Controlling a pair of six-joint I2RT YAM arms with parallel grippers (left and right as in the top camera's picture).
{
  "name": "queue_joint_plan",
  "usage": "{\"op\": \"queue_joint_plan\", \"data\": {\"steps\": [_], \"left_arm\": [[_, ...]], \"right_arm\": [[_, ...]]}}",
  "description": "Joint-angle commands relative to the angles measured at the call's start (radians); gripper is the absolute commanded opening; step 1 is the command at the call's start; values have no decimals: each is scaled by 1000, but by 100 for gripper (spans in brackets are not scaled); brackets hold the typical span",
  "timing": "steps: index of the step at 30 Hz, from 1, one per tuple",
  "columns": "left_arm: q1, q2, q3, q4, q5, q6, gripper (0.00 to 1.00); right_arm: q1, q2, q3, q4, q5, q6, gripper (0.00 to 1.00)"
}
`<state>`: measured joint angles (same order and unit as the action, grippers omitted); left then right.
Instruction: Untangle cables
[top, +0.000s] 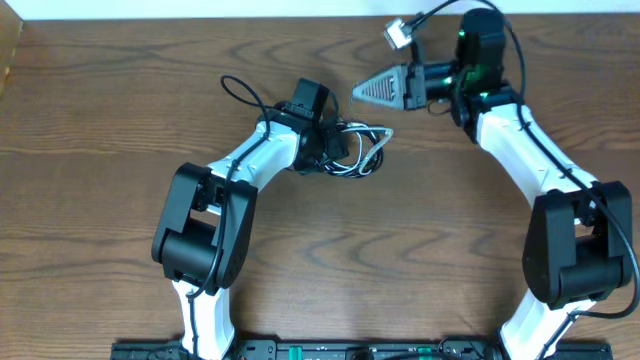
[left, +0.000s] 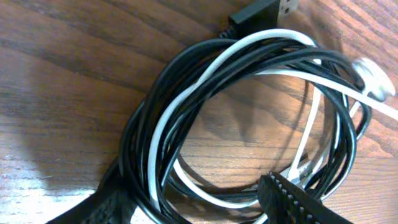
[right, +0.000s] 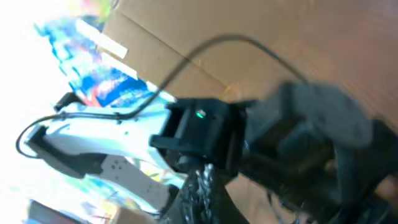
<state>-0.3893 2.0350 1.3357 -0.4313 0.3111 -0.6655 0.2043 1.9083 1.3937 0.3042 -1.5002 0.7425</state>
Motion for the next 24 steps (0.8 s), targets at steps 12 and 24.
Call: {"op": "queue_joint_plan", "data": {"steps": [12, 24], "left_arm": [[-3, 31, -10, -18, -10, -13, 60], [5, -2, -10, -26, -33, 95, 59]], "right_arm": [[-92, 12, 0, -55, 23, 106, 6], [-85, 11, 0, -747, 587, -352, 28]]}}
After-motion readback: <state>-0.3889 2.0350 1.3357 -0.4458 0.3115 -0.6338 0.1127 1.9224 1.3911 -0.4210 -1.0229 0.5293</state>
